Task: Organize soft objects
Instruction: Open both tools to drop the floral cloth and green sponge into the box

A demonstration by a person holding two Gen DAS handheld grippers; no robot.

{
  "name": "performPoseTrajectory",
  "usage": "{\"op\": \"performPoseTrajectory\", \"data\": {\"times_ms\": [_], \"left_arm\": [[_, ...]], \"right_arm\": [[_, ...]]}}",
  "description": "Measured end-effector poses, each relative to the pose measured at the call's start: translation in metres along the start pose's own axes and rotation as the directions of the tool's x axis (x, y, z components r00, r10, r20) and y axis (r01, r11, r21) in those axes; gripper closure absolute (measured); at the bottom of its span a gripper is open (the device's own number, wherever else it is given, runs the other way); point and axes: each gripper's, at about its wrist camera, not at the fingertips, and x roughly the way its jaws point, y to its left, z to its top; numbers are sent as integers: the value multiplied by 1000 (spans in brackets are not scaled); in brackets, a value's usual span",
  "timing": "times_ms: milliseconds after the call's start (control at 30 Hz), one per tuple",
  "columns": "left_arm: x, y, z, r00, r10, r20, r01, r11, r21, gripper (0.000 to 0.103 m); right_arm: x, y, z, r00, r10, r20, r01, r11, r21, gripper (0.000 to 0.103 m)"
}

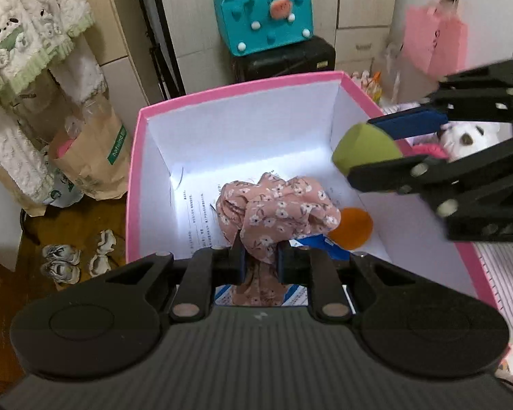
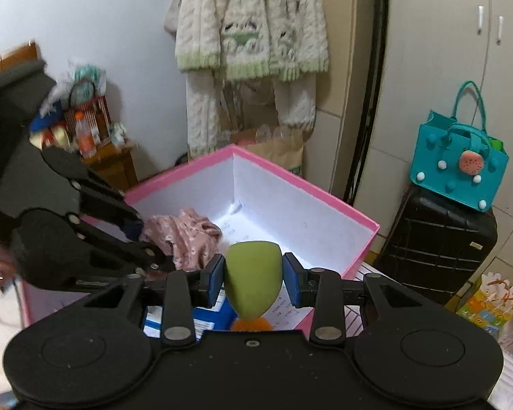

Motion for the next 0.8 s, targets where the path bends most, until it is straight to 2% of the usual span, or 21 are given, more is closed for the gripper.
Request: {"op": "performPoseTrajectory", "data": {"times_ms": [100,200,400,533,567,600,633,700,800], "left_arm": [[2,-1,5,1000,4,-18,-4,1000,4,87],[6,-2,8,999,48,-15,-47,999,20,87],[20,-3,11,997,62,-49,-60,998,31,83],[20,-2,11,996,81,-29,-80,997,18,69],[18,-2,11,996,80,-24,-80,997,15,66],[15,-2,12,997,78,-20,-78,997,14,60],[12,-1,13,997,78,-10,-78,997,14,56],[2,-1,13,995,95,13,-95,995,10,54],[-17,-1,11,996,82,37,-83,996,13,50]], "right_arm": [[14,3,1,999,-37,-40,33,995,-97,61],[23,0,3,997,-40,-68,32,993,-114,61],[42,-4,5,991,-42,-127,23,989,-149,60],[48,-5,5,991,-55,-124,35,987,-158,58],[48,-6,5,991,-49,-124,30,988,-151,53],[46,-7,6,992,-31,-125,14,990,-138,47],[42,-8,6,993,-11,-120,-3,993,-117,46],[33,-10,7,995,-7,-100,-2,996,-86,46],[15,-9,7,997,6,-78,-11,998,-67,46]]}}
